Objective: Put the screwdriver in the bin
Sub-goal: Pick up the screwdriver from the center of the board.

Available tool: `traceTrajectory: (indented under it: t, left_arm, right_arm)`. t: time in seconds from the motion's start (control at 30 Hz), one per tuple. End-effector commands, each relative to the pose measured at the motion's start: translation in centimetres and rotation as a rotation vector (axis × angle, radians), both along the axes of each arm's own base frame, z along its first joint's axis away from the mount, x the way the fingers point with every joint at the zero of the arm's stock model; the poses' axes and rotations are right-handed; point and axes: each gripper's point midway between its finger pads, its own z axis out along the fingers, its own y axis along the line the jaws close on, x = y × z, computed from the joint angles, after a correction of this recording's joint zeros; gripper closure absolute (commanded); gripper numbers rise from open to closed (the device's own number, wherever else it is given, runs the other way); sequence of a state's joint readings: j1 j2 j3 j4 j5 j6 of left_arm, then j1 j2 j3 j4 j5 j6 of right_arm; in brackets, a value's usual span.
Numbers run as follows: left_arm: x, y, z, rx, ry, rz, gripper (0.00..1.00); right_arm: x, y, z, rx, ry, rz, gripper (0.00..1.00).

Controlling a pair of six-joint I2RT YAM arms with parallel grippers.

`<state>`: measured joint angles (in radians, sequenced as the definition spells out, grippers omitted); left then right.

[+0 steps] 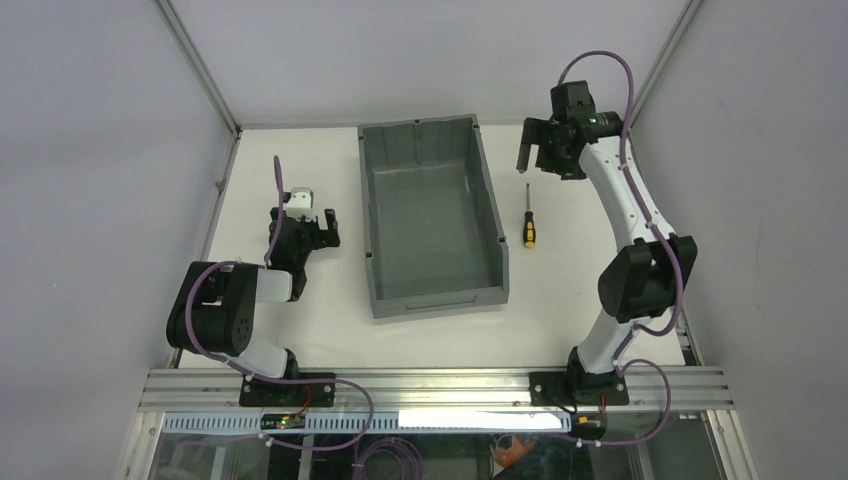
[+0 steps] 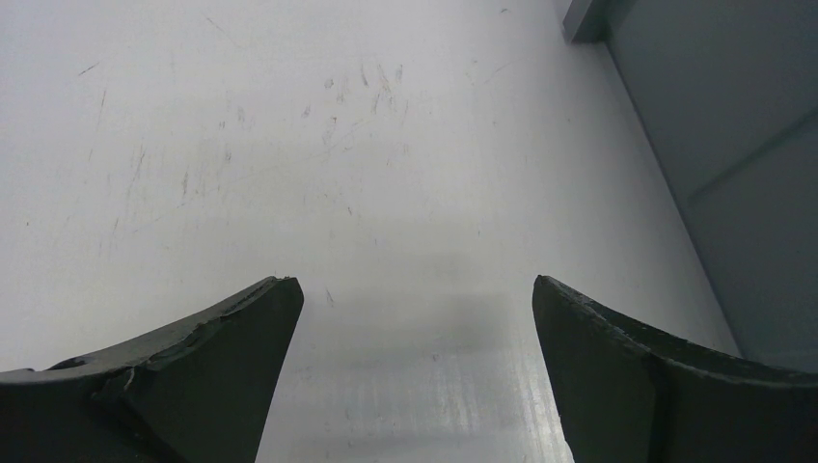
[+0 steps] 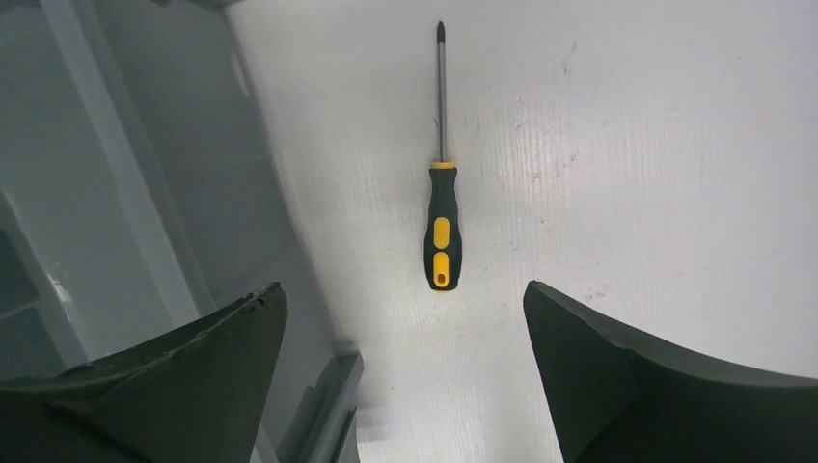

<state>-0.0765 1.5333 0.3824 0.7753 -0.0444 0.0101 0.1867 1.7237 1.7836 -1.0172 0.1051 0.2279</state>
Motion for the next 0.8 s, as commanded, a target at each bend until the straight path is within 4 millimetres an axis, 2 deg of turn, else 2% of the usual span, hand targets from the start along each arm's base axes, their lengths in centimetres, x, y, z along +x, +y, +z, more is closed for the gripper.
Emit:
traceTrajectory:
  t: [0.0, 0.13, 0.5, 0.77]
  left_arm:
    - [0.5, 0.1, 1.7, -0.016, -0.057, -0.002, 0.01]
    - [0.5, 0.0, 1.7, -0.016, -0.057, -0.003, 0.01]
    - [0.5, 0.1, 1.8, -0.016, -0.058, -0.002, 0.01]
    - [0.5, 0.1, 1.7, -0.016, -0.058, -0.002, 0.01]
  right_arm:
    - [0.1, -0.1, -1.4, 0.027, 0.047, -0.019, 0.03]
    - [0.1, 0.0, -4.3, 0.043, 0.11, -0.023, 0.06]
    - [-0.7, 0.1, -10.8, 0.047, 0.246, -0.042, 0.12]
    - [-1.7, -0.1, -14.6, 0.031, 0.323, -0.059, 0.18]
